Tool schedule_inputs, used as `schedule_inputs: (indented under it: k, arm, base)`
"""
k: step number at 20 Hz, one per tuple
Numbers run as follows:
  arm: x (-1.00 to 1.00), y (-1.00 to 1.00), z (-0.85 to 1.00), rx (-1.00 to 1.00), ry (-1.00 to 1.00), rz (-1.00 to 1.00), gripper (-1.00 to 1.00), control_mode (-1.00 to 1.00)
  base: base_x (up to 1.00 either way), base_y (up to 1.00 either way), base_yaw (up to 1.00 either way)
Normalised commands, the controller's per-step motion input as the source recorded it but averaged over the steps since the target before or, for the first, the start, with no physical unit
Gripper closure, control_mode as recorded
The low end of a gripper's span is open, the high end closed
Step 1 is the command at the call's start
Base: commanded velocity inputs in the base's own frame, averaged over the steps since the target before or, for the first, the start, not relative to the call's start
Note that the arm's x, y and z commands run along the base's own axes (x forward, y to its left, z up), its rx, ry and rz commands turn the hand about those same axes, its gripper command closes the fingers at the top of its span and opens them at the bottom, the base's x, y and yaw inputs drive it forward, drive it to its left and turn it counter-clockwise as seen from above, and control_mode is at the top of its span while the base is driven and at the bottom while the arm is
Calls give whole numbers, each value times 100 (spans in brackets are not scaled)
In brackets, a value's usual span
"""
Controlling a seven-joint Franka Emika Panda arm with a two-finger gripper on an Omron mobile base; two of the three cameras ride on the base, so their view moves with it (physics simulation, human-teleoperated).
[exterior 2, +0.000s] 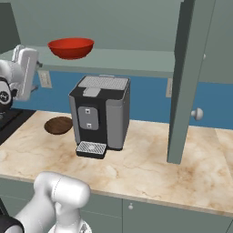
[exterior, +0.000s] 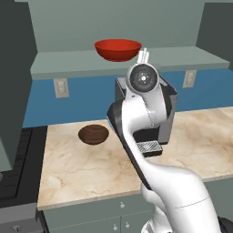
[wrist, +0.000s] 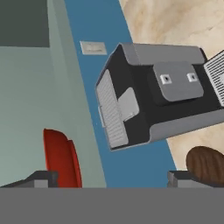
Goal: Pick up the bowls on the counter and stack them on top of one another in the open cabinet. Place the smaller bowl on top of the larger bowl.
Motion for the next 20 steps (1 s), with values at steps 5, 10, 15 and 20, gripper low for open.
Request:
schedule_inputs:
  k: [5, 10, 15, 20]
  arm:
    - [-57, 12, -30, 0, 2, -2, -100, -100]
    - [-39, 7, -38, 0, 7, 0, -100, -100]
    - [-25, 2, -43, 2, 8, 0, -100, -100]
    - [-4, 10, -55, 2, 7, 2, -100, -100]
  base:
    - [0, 0, 0]
    - [0, 0, 0]
    - [0, 0, 0]
    - [0, 0, 0]
